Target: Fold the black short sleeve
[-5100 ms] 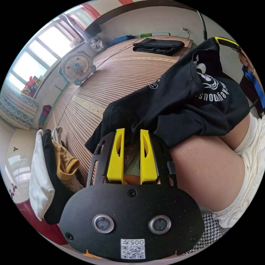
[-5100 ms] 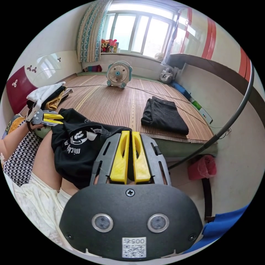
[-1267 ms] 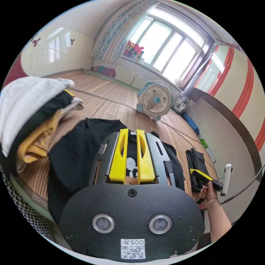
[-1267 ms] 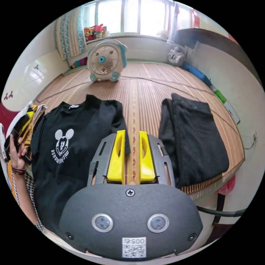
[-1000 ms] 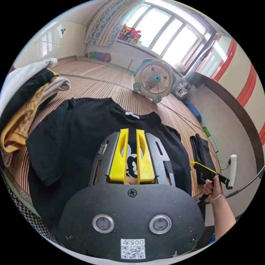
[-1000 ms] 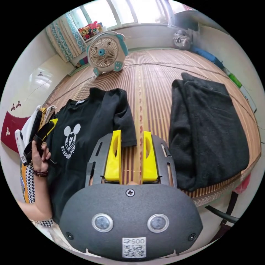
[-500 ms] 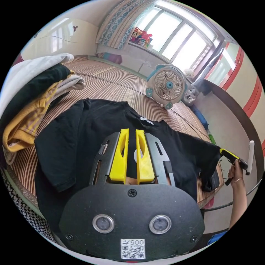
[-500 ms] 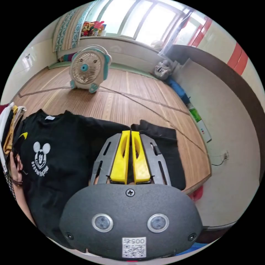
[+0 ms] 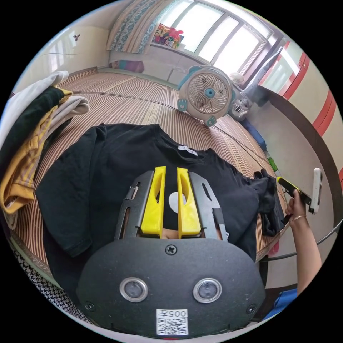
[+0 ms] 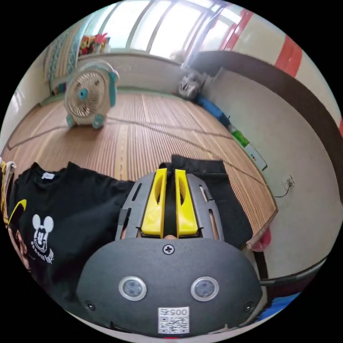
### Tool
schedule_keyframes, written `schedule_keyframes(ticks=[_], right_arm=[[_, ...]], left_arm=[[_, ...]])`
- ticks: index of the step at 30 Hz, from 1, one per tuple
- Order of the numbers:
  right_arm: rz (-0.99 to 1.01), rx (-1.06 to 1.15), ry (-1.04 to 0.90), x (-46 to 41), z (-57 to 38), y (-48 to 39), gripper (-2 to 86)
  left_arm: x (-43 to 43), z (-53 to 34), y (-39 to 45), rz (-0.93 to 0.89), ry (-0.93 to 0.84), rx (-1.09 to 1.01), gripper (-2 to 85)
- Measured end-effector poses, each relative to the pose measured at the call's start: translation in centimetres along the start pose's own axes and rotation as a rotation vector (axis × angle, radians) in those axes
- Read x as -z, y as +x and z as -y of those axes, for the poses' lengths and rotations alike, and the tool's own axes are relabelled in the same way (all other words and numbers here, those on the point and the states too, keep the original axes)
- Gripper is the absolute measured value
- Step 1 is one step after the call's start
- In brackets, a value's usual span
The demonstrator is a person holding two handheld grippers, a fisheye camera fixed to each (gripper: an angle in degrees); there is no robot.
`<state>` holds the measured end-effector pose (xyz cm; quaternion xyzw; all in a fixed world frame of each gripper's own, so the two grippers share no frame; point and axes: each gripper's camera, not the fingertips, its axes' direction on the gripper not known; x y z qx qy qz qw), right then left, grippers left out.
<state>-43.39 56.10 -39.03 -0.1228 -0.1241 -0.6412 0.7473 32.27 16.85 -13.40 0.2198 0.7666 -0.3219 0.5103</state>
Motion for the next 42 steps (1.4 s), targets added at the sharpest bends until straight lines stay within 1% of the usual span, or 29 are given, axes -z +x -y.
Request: schedule_keyframes(ticks=[2,4,9,11,14,17,20,23,27,28,30,31,33,35,37,38,41,42], right_arm=[[0.076,-0.030,0.157,5.6,-1.8,-0.5,2.2],[0.169,-0.020,0.183,8.7,-2.7,-1.1,3.1],[0.391,0.101,0.111,14.1,-7.5,-5.0,4.5],[0.496,0.128,0.082,16.2,-12.5,-6.9,4.3],[0.566,0.065,0.089,19.4,-19.3,-7.7,4.2],[0.624,0.077,0.073,22.7,-23.5,-8.0,4.1],[0.631,0.125,0.078,25.5,-25.5,-8.0,4.4],[0.671,0.155,0.064,27.4,-26.3,-7.5,4.8],[0.726,0.147,0.038,29.2,-27.2,-6.5,5.0],[0.741,0.152,0.024,29.9,-27.6,-6.4,4.9],[0.759,0.160,0.019,31.3,-28.3,-6.3,4.9],[0.768,0.166,0.026,32.4,-28.8,-6.1,4.8],[0.784,0.171,0.024,33.7,-29.5,-6.0,4.8],[0.813,0.183,0.013,35.1,-30.1,-6.1,5.1],[0.828,0.202,0.013,36.0,-30.2,-6.1,5.6],[0.830,0.216,0.017,36.6,-30.1,-6.1,5.8],[0.840,0.239,0.011,37.2,-29.5,-6.0,6.1],[0.845,0.240,0.008,37.3,-29.3,-5.9,6.1]], left_arm=[[-0.2,-0.4,0.5,0.008,-0.004,-0.008,6.5],[-0.6,-1.1,1.3,0.017,-0.010,-0.028,6.5],[-0.7,-2.9,2.7,0.044,-0.026,-0.087,6.4],[0.5,-3.6,3.0,0.046,-0.007,-0.113,6.2],[4.0,-4.9,2.9,0.072,0.030,-0.192,6.1],[7.6,-6.9,1.9,0.138,0.041,-0.316,7.7],[9.5,-8.4,0.3,0.151,0.003,-0.437,9.8],[8.6,-9.2,-0.4,0.202,-0.097,-0.531,12.0],[5.0,-9.7,-1.6,0.368,-0.184,-0.533,9.9],[4.1,-9.9,-2.0,0.385,-0.213,-0.534,9.5],[4.7,-9.9,-2.6,0.330,-0.181,-0.497,7.9],[4.9,-9.6,-2.7,0.314,-0.197,-0.486,5.6],[5.5,-8.8,-2.5,0.307,-0.229,-0.492,4.1],[6.7,-7.7,-1.8,0.285,-0.250,-0.541,3.6],[10.1,-5.5,-0.7,0.278,-0.185,-0.594,3.0],[11.1,-4.8,-0.6,0.275,-0.166,-0.584,2.8],[15.6,-0.9,-3.2,0.262,-0.071,-0.387,1.9],[17.1,0.0,-5.1,0.291,-0.027,-0.279,1.0]])
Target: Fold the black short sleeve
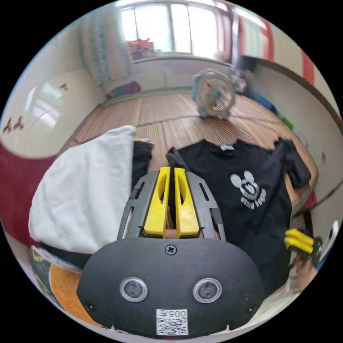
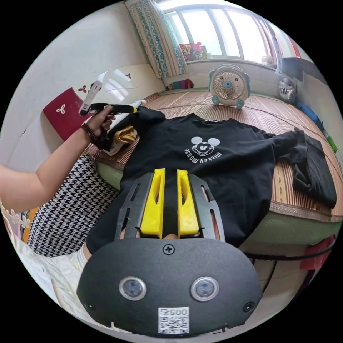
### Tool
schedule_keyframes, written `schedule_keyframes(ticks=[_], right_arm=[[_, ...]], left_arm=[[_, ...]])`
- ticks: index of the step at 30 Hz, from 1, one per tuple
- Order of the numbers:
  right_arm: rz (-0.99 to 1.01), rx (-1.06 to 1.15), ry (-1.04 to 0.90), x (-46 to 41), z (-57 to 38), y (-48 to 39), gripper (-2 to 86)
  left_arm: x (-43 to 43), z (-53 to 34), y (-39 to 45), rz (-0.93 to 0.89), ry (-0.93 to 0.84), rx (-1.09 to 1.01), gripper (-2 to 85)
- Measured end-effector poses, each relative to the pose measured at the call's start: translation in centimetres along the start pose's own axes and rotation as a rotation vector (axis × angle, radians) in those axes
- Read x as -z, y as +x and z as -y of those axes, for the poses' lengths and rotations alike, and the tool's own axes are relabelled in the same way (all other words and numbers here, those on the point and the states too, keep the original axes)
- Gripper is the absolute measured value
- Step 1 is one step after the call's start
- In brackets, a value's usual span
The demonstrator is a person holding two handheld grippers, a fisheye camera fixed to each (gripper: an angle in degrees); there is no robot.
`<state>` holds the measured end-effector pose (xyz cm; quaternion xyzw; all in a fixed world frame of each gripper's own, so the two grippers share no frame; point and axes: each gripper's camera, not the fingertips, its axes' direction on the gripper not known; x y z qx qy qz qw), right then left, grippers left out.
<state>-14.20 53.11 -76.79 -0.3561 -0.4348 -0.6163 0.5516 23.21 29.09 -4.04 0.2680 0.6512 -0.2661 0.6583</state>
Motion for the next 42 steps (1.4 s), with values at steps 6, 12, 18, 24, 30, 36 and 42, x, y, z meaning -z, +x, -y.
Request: schedule_keyframes(ticks=[6,12,18,24,30,36,42], right_arm=[[0.011,0.005,-0.009,1.5,0.7,0.0,6.1],[0.030,0.009,-0.043,2.3,2.1,0.3,6.3],[0.030,-0.002,-0.036,3.8,3.2,0.7,6.3],[0.030,0.005,-0.040,5.0,4.6,1.2,6.2],[0.041,0.023,-0.073,5.3,6.4,1.3,6.2],[0.046,0.023,-0.086,6.0,8.1,1.8,5.9],[0.038,0.023,-0.105,6.5,9.9,2.0,5.9]], left_arm=[[3.4,-2.8,-4.2,0.203,0.092,0.184,0.4],[3.5,-2.8,3.4,0.046,0.083,-0.159,6.6],[-3.4,-3.5,8.0,0.046,-0.141,-0.289,9.1],[-6.8,-3.2,5.7,0.072,-0.253,-0.218,7.5],[-2.1,-0.3,3.8,0.051,-0.199,-0.243,1.6],[8.1,6.0,-4.4,0.109,0.029,-0.019,0.7],[8.8,7.0,-12.2,0.160,-0.024,0.147,0.8]])
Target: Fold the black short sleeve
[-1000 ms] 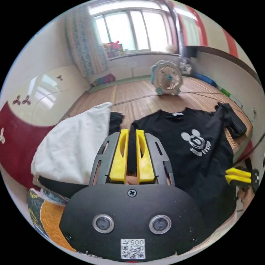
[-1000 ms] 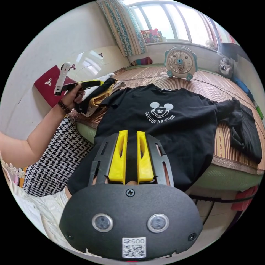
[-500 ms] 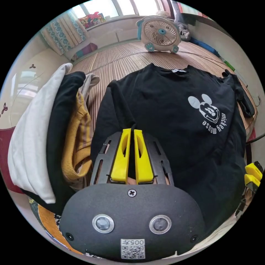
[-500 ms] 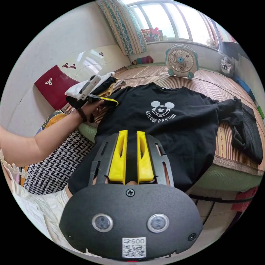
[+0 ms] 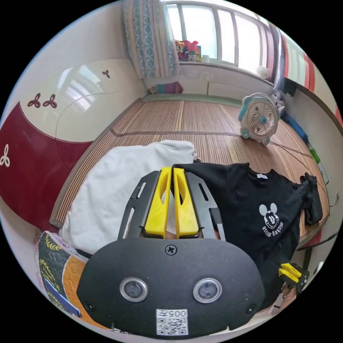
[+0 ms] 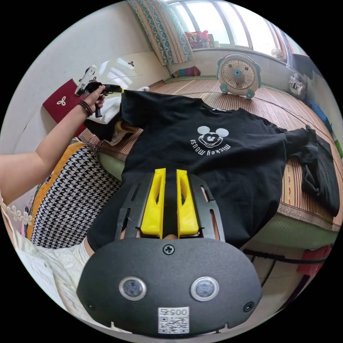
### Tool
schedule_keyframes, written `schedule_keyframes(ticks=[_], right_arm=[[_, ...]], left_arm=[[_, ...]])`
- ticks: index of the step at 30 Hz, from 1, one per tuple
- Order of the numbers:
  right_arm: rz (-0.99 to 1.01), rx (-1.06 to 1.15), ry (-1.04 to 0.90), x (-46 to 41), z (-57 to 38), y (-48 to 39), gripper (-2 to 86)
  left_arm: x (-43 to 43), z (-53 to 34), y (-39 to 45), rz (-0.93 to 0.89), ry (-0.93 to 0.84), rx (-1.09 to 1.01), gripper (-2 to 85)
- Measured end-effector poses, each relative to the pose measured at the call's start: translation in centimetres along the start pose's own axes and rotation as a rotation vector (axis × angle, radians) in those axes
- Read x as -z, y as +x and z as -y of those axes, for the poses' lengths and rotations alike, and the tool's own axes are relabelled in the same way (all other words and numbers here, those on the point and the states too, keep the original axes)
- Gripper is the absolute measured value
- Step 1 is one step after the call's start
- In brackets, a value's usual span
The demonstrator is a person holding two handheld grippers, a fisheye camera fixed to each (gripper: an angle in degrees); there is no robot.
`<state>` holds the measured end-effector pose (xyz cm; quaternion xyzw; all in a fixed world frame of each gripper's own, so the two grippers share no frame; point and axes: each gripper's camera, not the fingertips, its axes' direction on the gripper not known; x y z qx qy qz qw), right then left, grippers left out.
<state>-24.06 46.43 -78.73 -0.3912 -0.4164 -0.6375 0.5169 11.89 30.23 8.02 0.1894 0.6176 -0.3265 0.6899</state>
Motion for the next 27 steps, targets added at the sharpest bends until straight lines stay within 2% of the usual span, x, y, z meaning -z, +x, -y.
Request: schedule_keyframes(ticks=[4,12,19,23,27], right_arm=[[0.008,0.001,-0.026,0.3,1.4,0.4,5.9],[-0.009,0.000,-0.019,2.2,3.4,0.5,6.3],[-0.058,-0.030,0.019,7.2,2.9,0.6,6.2],[-0.127,-0.051,0.042,11.4,1.4,0.8,6.3],[-0.183,-0.093,0.048,14.8,-0.7,1.2,6.3]], left_arm=[[-3.0,-0.6,0.1,0.063,-0.089,-0.038,1.6],[-0.2,-1.5,-0.7,0.115,-0.035,0.021,5.8],[7.9,-4.8,-1.2,-0.010,0.062,0.005,6.6],[11.4,-8.3,1.0,-0.083,0.060,-0.084,6.6],[13.3,-16.7,5.3,-0.258,-0.021,-0.212,6.6]])
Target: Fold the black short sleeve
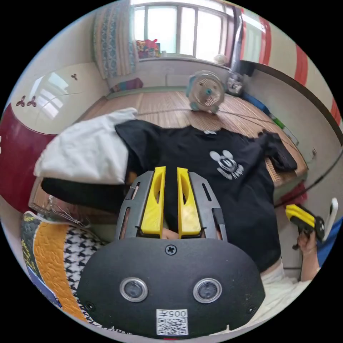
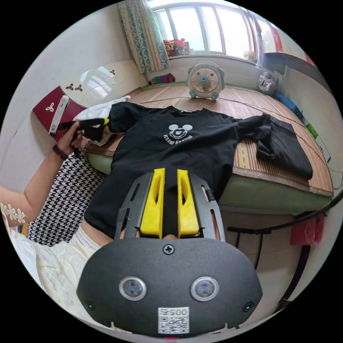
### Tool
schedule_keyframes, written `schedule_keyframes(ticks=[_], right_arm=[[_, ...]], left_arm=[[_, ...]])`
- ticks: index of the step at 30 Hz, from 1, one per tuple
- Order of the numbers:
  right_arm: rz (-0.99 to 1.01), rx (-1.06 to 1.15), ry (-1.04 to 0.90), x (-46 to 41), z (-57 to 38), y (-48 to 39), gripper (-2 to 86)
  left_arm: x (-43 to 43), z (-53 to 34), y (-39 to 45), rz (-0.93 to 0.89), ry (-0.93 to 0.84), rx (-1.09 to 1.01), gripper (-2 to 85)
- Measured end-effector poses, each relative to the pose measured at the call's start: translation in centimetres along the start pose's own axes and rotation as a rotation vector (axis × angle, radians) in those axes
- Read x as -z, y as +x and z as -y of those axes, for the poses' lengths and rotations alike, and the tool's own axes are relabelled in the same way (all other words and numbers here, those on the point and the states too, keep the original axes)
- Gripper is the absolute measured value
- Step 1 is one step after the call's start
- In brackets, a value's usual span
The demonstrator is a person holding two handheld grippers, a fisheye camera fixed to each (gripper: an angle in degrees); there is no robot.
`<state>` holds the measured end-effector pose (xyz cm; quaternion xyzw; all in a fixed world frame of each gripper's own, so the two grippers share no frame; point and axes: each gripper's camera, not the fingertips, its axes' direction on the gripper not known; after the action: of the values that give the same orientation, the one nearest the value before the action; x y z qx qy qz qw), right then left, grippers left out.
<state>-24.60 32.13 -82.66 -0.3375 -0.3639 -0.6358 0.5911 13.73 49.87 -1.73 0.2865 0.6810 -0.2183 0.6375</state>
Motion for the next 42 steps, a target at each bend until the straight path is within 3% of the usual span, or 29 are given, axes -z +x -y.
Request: schedule_keyframes(ticks=[7,13,18,25,42], right_arm=[[-0.003,0.063,-0.041,5.3,-5.9,0.5,5.8],[0.047,0.174,-0.107,6.7,-9.6,-2.1,7.2],[0.080,0.191,-0.107,7.1,-10.3,-4.1,7.5],[0.068,0.222,-0.124,7.3,-9.9,-6.5,7.6],[0.070,0.259,-0.121,8.4,-7.0,-10.0,7.6]], left_arm=[[5.1,-12.7,10.5,-0.185,-0.029,-0.253,6.6],[9.2,-17.9,16.6,-0.263,-0.099,-0.508,7.8],[10.1,-19.8,18.6,-0.342,-0.139,-0.557,8.0],[11.9,-21.7,21.5,-0.229,-0.144,-0.666,8.6],[13.4,-24.1,22.8,-0.156,-0.193,-0.683,3.6]])
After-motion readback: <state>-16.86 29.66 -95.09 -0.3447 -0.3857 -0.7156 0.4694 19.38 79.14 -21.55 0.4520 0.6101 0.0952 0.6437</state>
